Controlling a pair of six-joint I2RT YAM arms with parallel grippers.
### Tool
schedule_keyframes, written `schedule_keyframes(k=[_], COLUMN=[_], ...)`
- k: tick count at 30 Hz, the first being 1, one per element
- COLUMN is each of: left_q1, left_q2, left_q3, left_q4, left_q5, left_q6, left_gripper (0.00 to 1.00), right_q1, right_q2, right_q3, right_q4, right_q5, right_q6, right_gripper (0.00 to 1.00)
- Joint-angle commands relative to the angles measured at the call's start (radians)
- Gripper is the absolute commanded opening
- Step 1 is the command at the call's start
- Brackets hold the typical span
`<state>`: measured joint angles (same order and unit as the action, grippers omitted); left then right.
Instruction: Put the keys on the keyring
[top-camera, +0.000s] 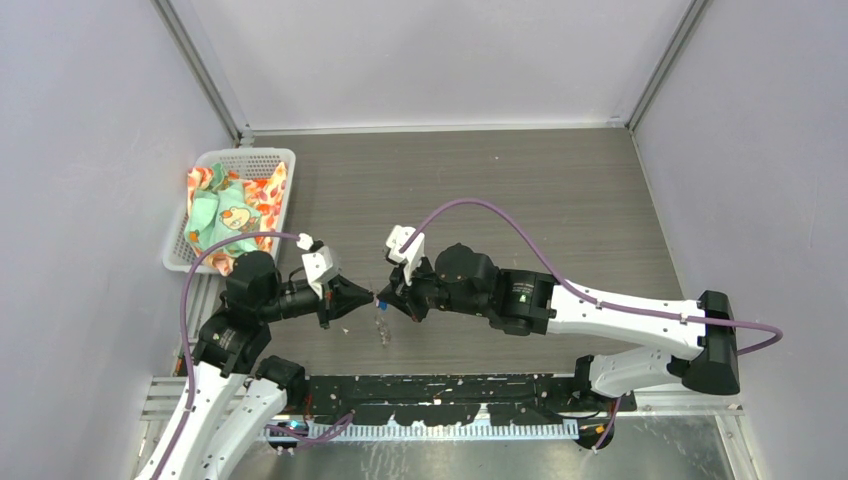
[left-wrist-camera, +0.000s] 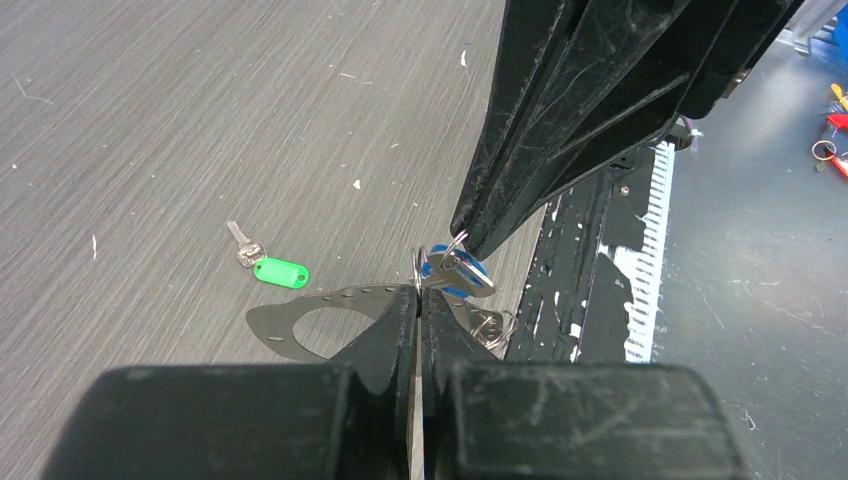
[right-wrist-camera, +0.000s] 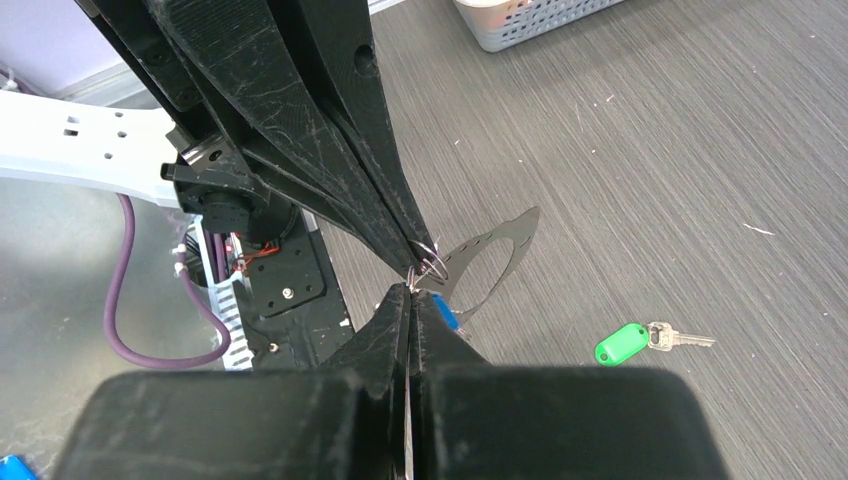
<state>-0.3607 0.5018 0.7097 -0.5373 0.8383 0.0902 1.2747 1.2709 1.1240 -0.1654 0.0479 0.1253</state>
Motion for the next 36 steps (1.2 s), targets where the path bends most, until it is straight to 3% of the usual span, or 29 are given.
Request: schedule_keyframes(k=[1, 36], left_q1=[0.000, 0.000], left_q2=[-0.008, -0.034], left_q3=[0.030, 0.019], left_q4=[0.020, 0.019], left_q5=[0.028, 0.071], left_q6=[0.013, 0.034], left_gripper=[0.00, 0.00], right_q1=[0.005, 0.004], right_q2=[0.003, 0.022], right_q3=[0.043, 0.028], right_q4=[0.053, 0.099], right_q5=[-0.005, 0.079], right_q6=[-0.008, 0.031], right_gripper=[0.01, 0.01])
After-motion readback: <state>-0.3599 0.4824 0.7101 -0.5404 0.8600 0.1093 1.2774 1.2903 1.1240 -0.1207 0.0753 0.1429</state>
